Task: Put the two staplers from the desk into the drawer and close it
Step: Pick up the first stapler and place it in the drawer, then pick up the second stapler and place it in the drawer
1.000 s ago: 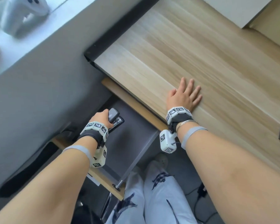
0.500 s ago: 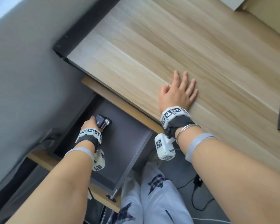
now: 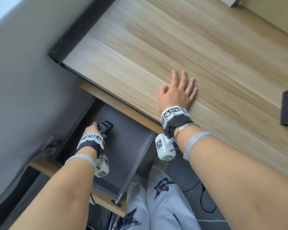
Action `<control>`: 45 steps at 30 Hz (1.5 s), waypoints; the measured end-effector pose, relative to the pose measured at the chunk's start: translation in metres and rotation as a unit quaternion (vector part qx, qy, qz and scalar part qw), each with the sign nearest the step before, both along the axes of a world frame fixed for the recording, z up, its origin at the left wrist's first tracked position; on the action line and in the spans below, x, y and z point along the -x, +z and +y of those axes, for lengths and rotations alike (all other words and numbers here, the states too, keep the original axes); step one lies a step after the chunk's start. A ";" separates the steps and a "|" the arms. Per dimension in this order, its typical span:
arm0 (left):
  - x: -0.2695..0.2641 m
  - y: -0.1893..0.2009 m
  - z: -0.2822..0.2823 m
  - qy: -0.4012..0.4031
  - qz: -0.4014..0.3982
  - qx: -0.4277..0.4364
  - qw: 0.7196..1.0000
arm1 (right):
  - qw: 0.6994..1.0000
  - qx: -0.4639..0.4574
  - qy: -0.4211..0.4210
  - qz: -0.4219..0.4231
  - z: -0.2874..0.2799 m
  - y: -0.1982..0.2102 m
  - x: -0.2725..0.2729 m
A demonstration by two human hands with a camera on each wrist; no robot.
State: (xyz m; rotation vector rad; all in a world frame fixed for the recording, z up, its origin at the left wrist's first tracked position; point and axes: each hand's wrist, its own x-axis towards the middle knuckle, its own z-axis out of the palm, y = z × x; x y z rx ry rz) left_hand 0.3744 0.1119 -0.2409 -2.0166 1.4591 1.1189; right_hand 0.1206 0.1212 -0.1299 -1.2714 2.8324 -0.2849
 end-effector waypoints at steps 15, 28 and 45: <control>0.065 0.162 -0.026 -0.216 -0.014 0.067 0.974 | 0.981 -0.107 0.090 -0.132 0.018 0.039 0.017; 0.224 0.222 -0.042 -0.252 0.085 0.121 0.956 | 0.975 -0.183 -0.051 -0.116 0.071 0.108 0.190; 0.334 0.180 -0.041 -0.296 0.082 0.159 0.938 | 0.912 -0.125 -0.330 -0.210 0.113 0.074 0.329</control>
